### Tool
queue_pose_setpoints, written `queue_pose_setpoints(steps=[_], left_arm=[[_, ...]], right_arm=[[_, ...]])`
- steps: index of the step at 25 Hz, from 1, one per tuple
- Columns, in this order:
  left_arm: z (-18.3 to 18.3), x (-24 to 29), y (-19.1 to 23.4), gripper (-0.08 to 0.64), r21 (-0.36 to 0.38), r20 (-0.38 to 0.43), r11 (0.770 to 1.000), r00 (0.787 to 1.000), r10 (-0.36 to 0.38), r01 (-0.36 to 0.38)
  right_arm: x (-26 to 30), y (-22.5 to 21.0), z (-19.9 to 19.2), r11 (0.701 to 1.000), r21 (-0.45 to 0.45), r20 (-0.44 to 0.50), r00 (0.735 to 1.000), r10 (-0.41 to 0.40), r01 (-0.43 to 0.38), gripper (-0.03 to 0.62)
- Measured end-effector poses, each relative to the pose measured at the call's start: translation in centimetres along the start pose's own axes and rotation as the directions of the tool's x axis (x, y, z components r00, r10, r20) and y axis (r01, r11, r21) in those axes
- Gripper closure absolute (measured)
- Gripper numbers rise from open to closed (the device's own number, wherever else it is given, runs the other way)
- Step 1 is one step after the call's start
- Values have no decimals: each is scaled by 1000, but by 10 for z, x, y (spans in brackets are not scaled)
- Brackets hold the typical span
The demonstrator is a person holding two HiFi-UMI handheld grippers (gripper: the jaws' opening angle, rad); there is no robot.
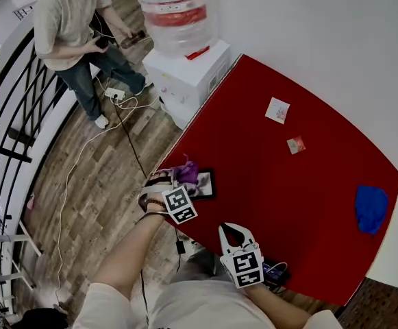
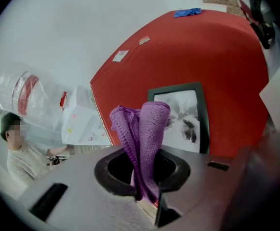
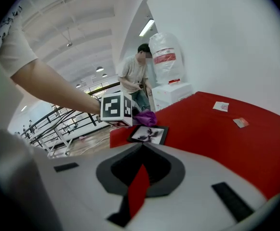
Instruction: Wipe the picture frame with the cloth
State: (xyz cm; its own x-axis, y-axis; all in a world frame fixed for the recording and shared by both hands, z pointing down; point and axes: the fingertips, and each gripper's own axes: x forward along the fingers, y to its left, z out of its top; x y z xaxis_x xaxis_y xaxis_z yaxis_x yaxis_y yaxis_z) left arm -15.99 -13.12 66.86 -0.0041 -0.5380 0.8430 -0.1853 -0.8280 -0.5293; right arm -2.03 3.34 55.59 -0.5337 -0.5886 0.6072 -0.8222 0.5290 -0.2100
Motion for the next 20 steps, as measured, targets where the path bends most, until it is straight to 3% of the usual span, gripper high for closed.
queue_pose_setpoints(steps=[6,11,16,20], left_arm=[[6,-10,-21,499,63,7,998,1000,-12,11],[10,-35,-67,500,140,30,990,999,-38,33],[17,-58,-93,499,161,61,986,996,-58,48],[19,-55,-88,499,142,61,989,997,-57,48]], right_arm=[[1,-7,-1,1000,5,1,1000,-5,5,589],[8,0,1,1000,1,7,1000,22,-22,589],[10,9,3,999,-1,8,999,47,-47,589],[8,9,1,999,-5,13,999,43,-43,589]])
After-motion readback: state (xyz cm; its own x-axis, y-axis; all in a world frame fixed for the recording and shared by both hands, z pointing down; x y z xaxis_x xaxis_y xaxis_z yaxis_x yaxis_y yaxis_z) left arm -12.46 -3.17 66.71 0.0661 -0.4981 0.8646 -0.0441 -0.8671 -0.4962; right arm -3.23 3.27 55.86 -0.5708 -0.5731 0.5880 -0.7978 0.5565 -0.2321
